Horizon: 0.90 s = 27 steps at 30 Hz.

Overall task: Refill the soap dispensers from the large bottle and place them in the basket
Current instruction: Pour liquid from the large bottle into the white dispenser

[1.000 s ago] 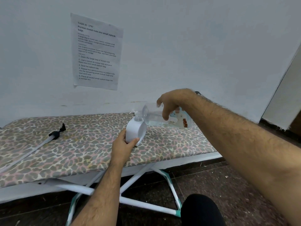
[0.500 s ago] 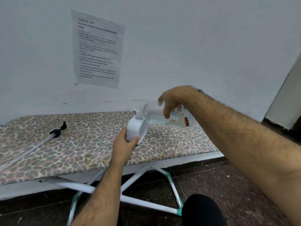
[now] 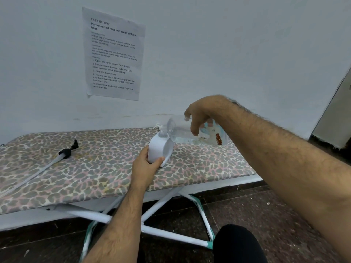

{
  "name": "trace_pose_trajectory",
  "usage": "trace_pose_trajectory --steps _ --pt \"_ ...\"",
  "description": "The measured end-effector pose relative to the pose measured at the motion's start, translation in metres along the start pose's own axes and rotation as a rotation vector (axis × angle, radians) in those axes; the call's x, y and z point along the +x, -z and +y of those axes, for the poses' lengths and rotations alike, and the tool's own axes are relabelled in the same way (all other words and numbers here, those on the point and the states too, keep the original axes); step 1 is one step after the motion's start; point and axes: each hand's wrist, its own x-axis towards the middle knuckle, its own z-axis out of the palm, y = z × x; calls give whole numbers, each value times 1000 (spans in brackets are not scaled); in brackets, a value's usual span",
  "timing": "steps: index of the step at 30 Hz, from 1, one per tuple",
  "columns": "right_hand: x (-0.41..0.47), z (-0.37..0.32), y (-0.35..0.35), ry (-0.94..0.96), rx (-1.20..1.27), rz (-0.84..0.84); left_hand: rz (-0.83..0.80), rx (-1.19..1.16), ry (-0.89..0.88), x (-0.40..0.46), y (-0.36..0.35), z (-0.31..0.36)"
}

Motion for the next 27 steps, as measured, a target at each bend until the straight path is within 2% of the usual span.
trace_pose_trajectory --steps 27 --pt "-5 -7 5 -25 -10 -44 9 0 -15 -2 1 4"
